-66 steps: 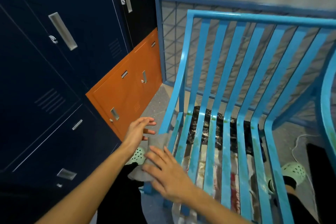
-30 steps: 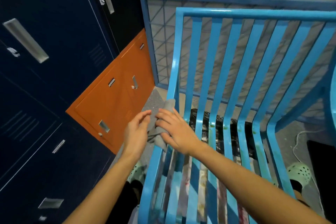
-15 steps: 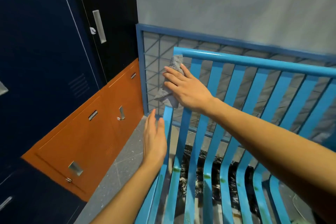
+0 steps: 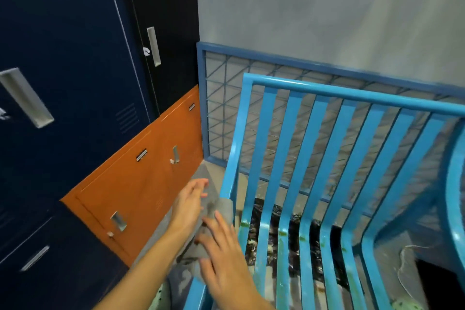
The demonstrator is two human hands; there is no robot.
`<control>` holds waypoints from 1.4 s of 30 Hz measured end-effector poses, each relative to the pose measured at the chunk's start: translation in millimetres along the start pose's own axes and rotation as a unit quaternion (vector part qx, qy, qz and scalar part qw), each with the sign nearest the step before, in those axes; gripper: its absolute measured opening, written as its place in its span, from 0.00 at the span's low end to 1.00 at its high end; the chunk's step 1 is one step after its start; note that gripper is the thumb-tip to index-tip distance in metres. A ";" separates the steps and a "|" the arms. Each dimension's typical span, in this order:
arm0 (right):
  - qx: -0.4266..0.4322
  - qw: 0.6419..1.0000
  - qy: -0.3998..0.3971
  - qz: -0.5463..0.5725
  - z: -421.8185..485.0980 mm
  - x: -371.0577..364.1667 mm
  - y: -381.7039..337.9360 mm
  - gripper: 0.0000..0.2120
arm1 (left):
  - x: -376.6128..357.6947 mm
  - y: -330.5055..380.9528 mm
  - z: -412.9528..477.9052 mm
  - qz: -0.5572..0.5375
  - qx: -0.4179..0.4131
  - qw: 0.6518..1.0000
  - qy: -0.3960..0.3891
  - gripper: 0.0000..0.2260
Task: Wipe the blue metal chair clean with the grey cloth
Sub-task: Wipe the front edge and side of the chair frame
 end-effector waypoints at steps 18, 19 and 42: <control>0.122 0.961 -0.136 -0.209 -50.3 20.0 -14.5 0.26 | 36.7 -15.6 -87.8 0.005 0.087 0.993 -0.075 0.14; 0.110 0.961 -0.153 -0.203 -30.7 26.6 -5.5 0.26 | 33.5 -15.3 -80.1 0.003 0.082 0.994 -0.074 0.13; 0.068 0.862 0.088 -0.495 283.8 224.9 16.1 0.30 | -71.0 140.0 110.9 0.006 -0.174 0.983 -0.050 0.26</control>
Point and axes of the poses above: each hand's wrist, its own z-axis towards the middle knuckle, its own x-axis out of the back of the hand, y = z × x, the point moved 3 cm from there along z, towards the middle knuckle, and after that the axes turned 6 degrees about -x, right-handed, at the moved point
